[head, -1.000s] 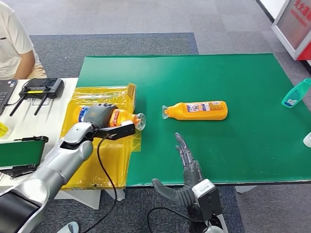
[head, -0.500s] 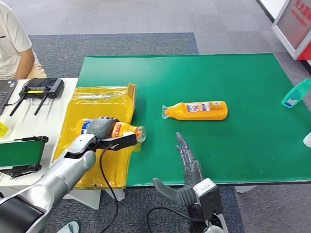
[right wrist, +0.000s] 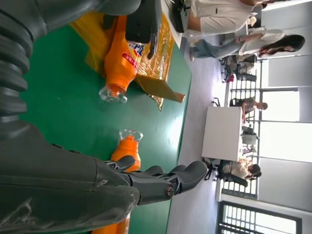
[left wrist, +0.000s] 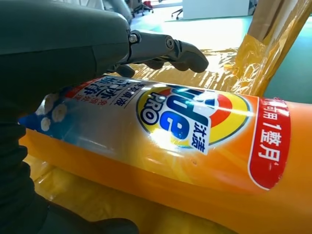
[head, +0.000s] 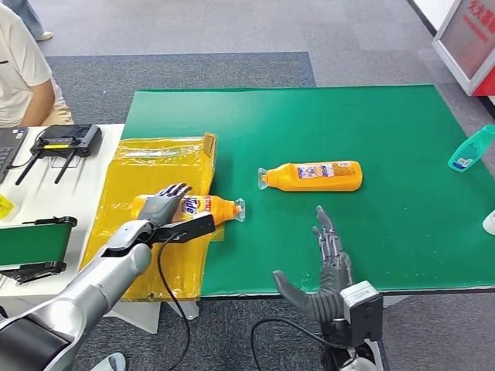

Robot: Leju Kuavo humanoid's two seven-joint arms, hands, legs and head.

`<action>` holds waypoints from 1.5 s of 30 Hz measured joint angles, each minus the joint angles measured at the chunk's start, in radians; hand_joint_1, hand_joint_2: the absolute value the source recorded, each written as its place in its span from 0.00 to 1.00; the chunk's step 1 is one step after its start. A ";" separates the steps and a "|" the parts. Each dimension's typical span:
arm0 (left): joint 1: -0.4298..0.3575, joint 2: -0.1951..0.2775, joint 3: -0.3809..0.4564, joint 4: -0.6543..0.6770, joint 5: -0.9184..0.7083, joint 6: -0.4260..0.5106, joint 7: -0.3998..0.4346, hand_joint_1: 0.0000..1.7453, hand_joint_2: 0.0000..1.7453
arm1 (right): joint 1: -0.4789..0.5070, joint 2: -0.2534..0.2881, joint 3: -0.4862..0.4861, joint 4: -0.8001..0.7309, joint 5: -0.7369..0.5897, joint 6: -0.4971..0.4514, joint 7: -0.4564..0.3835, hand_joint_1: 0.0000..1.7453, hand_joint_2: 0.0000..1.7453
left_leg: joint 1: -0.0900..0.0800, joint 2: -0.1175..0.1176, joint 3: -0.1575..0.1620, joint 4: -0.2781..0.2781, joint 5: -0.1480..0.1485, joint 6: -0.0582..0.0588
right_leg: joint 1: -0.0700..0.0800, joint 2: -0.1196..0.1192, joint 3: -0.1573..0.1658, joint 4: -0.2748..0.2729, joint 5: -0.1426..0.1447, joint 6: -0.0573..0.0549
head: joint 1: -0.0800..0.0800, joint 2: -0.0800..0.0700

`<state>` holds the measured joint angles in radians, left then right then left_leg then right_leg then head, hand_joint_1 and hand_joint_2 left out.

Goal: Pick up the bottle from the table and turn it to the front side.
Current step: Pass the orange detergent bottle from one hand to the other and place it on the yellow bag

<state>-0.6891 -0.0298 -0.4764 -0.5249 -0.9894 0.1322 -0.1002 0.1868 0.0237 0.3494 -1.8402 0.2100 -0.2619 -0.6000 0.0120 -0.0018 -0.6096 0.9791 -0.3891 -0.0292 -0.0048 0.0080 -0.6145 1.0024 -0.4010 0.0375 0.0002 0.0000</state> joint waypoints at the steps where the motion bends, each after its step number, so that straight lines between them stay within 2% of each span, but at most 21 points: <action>1: 0.001 0.000 0.002 0.000 0.003 0.001 -0.004 0.00 1.00 | 0.002 0.000 -0.007 -0.002 -0.001 0.003 -0.002 0.00 1.00 | 0.000 0.000 0.000 0.000 0.000 0.000 | 0.000 0.000 0.000 0.000 0.000 0.000 | 0.000 0.000; 7: 0.010 0.000 0.013 -0.011 0.049 0.014 -0.052 0.00 1.00 | 0.011 0.000 -0.030 -0.004 0.007 0.011 -0.009 0.00 1.00 | 0.000 0.000 0.000 0.000 0.000 0.000 | 0.000 0.000 0.000 0.000 0.000 0.000 | 0.000 0.000; 10: 0.040 0.002 0.029 -0.074 0.121 0.022 -0.094 0.00 1.00 | 0.017 0.000 -0.038 -0.004 0.011 0.011 -0.009 0.00 1.00 | 0.000 0.000 0.000 0.000 0.001 0.001 | 0.000 0.000 0.000 0.000 0.000 0.000 | 0.000 0.000; 16: 0.127 0.017 0.075 -0.357 0.265 0.050 -0.082 0.00 1.00 | 0.035 0.000 -0.044 -0.004 0.043 0.021 0.015 0.00 1.00 | 0.000 0.000 -0.001 0.000 0.000 0.001 | 0.000 0.000 0.000 0.000 0.000 0.000 | 0.000 0.000; 21: 0.184 0.036 0.104 -0.599 0.188 0.167 -0.018 0.00 1.00 | 0.058 0.000 -0.045 -0.004 0.070 0.013 0.038 0.00 1.00 | 0.000 0.000 -0.001 0.000 0.000 0.001 | 0.000 0.000 -0.001 0.000 0.000 0.000 | 0.000 0.000; 24: 0.210 0.045 0.113 -0.702 0.161 0.198 -0.007 0.00 1.00 | 0.067 0.000 -0.045 -0.004 0.075 0.008 0.043 0.00 1.00 | 0.000 0.000 -0.001 0.000 0.000 0.001 | 0.000 0.000 0.000 0.000 -0.001 0.001 | 0.000 0.000; 26: 0.234 0.049 0.121 -0.760 0.169 0.228 -0.019 0.00 1.00 | 0.073 0.000 -0.045 -0.004 0.079 0.003 0.046 0.00 1.00 | 0.000 0.000 -0.001 0.000 0.000 0.001 | 0.000 0.000 0.000 0.000 -0.001 0.001 | 0.000 0.000; 29: 0.298 0.050 0.140 -0.871 0.280 0.254 -0.078 0.00 1.00 | 0.086 0.000 -0.047 -0.011 0.082 -0.008 0.049 0.00 1.00 | 0.000 0.000 -0.001 0.000 0.000 0.001 | 0.000 0.000 0.000 0.000 -0.001 0.001 | 0.000 0.000; 31: 0.348 0.051 0.151 -0.939 0.411 0.196 -0.121 0.00 1.00 | 0.094 0.000 -0.049 -0.017 0.077 -0.011 0.049 0.00 1.00 | 0.000 0.000 -0.001 0.000 -0.001 0.002 | 0.000 0.000 0.000 0.000 -0.002 0.002 | 0.000 0.000; 32: 0.374 0.052 0.155 -0.967 0.521 0.117 -0.150 0.00 1.00 | 0.096 0.000 -0.050 -0.018 0.065 -0.004 0.050 0.00 1.00 | 0.000 0.000 -0.001 0.000 -0.002 0.002 | 0.000 0.000 0.000 0.000 -0.003 0.002 | 0.000 0.000; 35: 0.484 0.053 0.167 -1.041 0.960 -0.210 -0.259 0.00 1.00 | 0.096 -0.004 -0.058 -0.019 -0.014 0.074 0.073 0.00 1.00 | 0.000 0.000 -0.001 0.000 -0.003 0.002 | 0.000 0.000 0.000 0.000 -0.004 0.001 | 0.000 0.000; 37: 0.565 0.049 0.171 -1.074 1.108 -0.310 -0.305 0.00 1.00 | 0.096 -0.014 -0.070 -0.018 -0.049 0.137 0.088 0.00 1.00 | -0.001 0.001 0.000 0.000 -0.004 0.002 | -0.001 0.000 0.000 0.000 -0.004 0.001 | 0.000 0.000; 41: 0.695 0.039 0.176 -1.132 1.068 -0.292 -0.349 0.00 1.00 | 0.098 -0.037 -0.107 -0.017 -0.061 0.209 0.110 0.00 1.00 | -0.001 0.000 -0.001 0.000 -0.005 0.003 | -0.001 0.000 0.000 -0.001 -0.006 0.003 | 0.000 0.000; 45: 0.782 0.026 0.177 -1.194 1.022 -0.243 -0.357 0.00 1.00 | 0.112 -0.042 -0.146 -0.017 -0.062 0.232 0.148 0.00 1.00 | -0.001 0.000 -0.001 0.000 -0.006 0.004 | -0.001 0.000 0.000 -0.001 -0.006 0.003 | 0.000 0.000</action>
<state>0.0926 -0.0041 -0.2995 -1.7189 0.0325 -0.1111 -0.4570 0.2992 -0.0187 0.2035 -1.8574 0.1481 -0.0298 -0.4516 0.0109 -0.0014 -0.6101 0.9789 -0.3954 -0.0256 -0.0060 0.0080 -0.6143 1.0018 -0.4073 0.0405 0.0003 0.0000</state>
